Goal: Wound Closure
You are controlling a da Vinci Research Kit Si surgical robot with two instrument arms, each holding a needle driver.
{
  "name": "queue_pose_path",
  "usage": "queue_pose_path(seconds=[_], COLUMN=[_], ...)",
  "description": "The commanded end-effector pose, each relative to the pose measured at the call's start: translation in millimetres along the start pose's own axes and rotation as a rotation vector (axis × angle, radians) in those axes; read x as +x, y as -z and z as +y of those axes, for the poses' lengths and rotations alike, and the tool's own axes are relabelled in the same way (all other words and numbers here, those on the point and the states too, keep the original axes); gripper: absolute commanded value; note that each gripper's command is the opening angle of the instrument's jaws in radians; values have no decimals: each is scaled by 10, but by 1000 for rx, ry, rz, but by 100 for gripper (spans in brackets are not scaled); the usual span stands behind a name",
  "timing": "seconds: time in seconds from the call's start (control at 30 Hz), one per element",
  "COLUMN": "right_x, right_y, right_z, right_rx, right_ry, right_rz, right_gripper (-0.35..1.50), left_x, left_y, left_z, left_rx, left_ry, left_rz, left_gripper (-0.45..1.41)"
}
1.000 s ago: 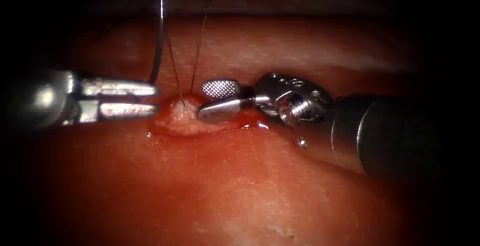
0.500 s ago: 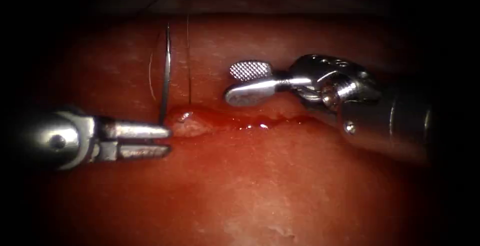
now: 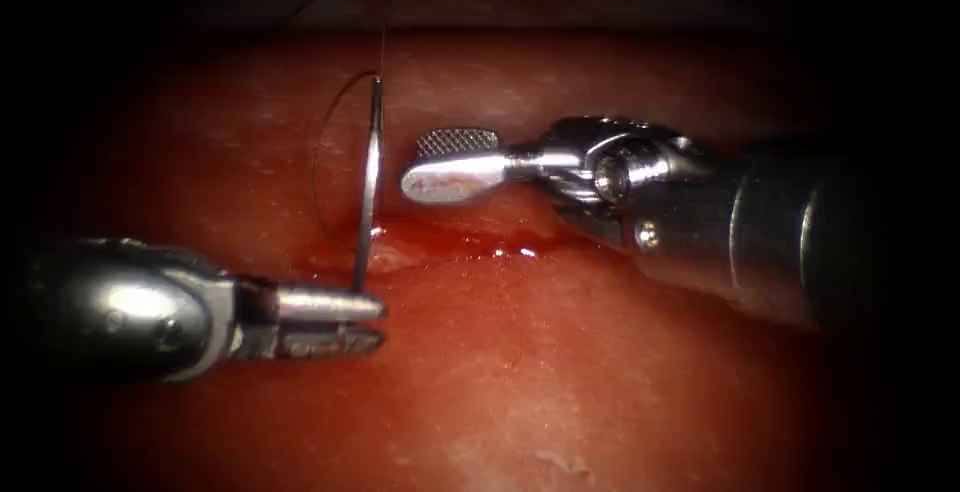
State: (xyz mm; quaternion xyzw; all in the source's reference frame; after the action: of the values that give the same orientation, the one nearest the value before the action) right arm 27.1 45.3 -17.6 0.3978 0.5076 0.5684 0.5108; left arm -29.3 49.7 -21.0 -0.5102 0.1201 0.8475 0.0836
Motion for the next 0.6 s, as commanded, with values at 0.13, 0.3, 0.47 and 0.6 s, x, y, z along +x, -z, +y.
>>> queue_pose_path(seconds=[0.13, 0.3, 0.47, 0.6], right_x=[-1, -4, -8, -9], right_y=[-8, -9, -18, -24], right_z=[1, -2, -1, -1], right_rx=[19, 35, 38, 43], right_ry=[-22, -30, -39, -39], right_rz=[4, -13, -7, 2], right_gripper=[86, 79, 79, 79], left_x=[-6, -9, -7, -6], left_y=[-12, -13, -14, -15], left_z=[2, 0, 0, 0], left_rx=[6, 10, 13, 13], left_ry=[-13, -31, -29, -28], left_rz=[-3, -7, -9, -10], left_gripper=[-35, -35, -35, -35])
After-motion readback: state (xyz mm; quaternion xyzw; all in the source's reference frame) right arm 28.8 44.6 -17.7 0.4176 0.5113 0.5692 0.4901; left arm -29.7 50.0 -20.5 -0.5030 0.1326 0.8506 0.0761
